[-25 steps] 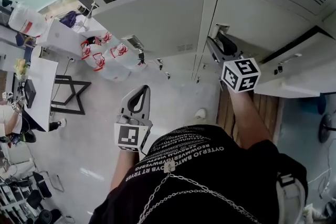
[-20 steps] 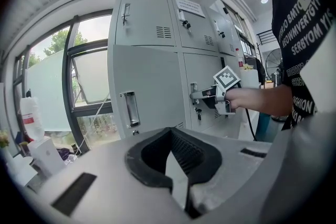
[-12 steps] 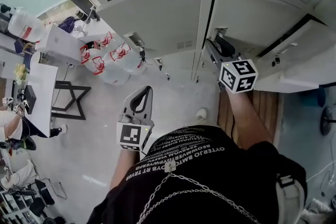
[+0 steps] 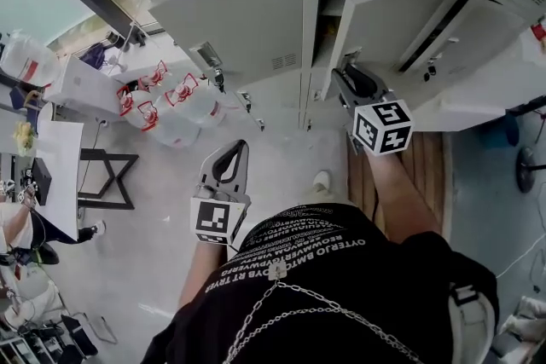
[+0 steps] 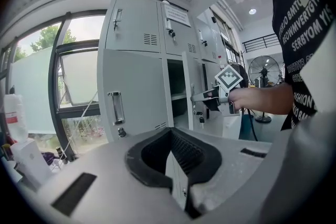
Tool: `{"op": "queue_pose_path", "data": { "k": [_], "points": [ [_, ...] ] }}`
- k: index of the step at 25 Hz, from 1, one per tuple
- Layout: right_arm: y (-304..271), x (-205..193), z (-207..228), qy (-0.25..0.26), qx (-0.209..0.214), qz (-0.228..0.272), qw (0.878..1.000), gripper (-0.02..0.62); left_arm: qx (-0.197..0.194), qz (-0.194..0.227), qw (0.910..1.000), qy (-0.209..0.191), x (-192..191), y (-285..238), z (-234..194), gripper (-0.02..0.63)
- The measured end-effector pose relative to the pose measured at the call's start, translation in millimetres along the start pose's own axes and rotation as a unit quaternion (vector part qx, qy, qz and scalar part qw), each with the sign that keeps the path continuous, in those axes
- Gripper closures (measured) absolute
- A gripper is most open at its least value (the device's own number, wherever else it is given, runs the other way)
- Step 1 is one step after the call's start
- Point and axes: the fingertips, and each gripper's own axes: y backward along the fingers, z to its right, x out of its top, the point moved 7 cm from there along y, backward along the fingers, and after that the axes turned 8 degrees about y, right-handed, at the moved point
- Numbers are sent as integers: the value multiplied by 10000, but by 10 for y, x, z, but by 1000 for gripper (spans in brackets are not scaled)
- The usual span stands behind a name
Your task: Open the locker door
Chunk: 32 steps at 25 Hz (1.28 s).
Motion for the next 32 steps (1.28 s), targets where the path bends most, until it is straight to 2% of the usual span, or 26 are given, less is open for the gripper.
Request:
{"op": "queue_pose_path", "data": {
  "k": [11,15,21,27,32],
  "points": [
    [586,-148,-62,-229,-280,-144,9992,483,-123,94,9999,31,-196,661,110,603],
    [863,-193,-62,-213,-617,-266,9975,462,-266,126,9996,5,-241,850,170,603],
    [1279,-266,-50,17,-1143,-500,9922,472,-617,177,9979,-46,-305,1028,319,603],
    [1631,-473,22,94,-1661,-802,9828,523,-907,236,9954,-188,-336,1173,453,603],
    [1857,-593,191,-186,-1658,-774,9830,501,-881,231,9955,-274,-308,1269,388,603]
  ]
}}
